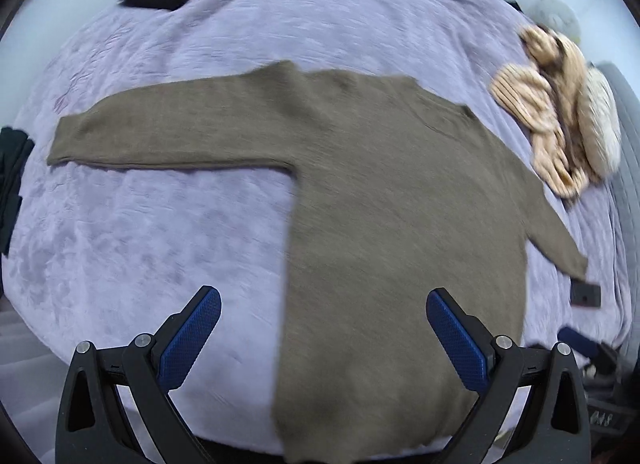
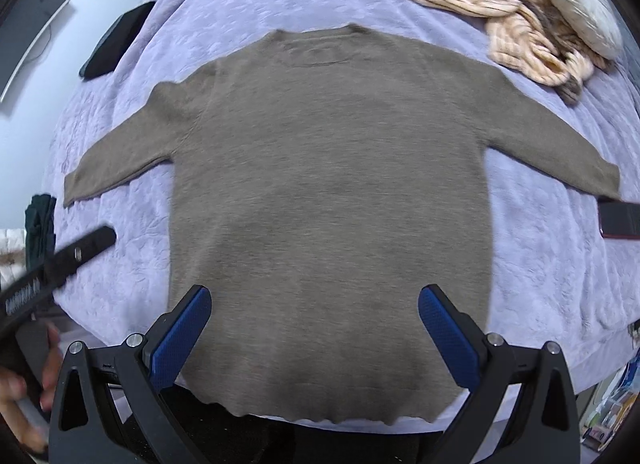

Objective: Fold small clothes
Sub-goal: 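Grasp the brown sweater's sleeve cuff with the left tool and lift it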

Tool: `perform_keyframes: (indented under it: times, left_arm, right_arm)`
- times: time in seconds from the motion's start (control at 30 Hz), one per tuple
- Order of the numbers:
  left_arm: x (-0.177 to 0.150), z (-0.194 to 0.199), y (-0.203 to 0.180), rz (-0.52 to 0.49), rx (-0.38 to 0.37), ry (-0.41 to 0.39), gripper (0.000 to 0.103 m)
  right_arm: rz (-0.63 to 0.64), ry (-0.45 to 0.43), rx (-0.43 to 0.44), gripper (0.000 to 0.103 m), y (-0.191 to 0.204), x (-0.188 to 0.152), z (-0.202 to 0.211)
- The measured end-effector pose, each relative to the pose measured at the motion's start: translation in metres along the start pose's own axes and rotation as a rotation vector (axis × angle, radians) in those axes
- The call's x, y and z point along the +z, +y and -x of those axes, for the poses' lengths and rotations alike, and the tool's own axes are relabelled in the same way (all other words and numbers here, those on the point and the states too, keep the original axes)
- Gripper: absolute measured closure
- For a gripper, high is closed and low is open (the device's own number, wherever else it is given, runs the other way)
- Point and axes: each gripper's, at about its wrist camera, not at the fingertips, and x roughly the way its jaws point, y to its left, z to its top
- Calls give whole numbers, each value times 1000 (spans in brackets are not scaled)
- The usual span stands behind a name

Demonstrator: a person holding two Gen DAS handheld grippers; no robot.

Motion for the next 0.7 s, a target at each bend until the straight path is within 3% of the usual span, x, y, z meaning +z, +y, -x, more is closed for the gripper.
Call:
perform_keyframes:
  times: [0.2,0.4,0.57,0.7]
  left_arm:
    - [40,-26,106,142,9,-47,0]
    - [68,-69,207,347,-137,-104,0]
    - [70,-111,247,479,-231,-93,0]
    - [79,-117,260,541,-327,-155,0]
  right_arm:
    - [83,53,32,0,73,13,-34]
    - [159,94,50,0,130,20,-62]
    - [188,143,44,0,155,19,-84]
    - [202,163,27,0,166,19,-94]
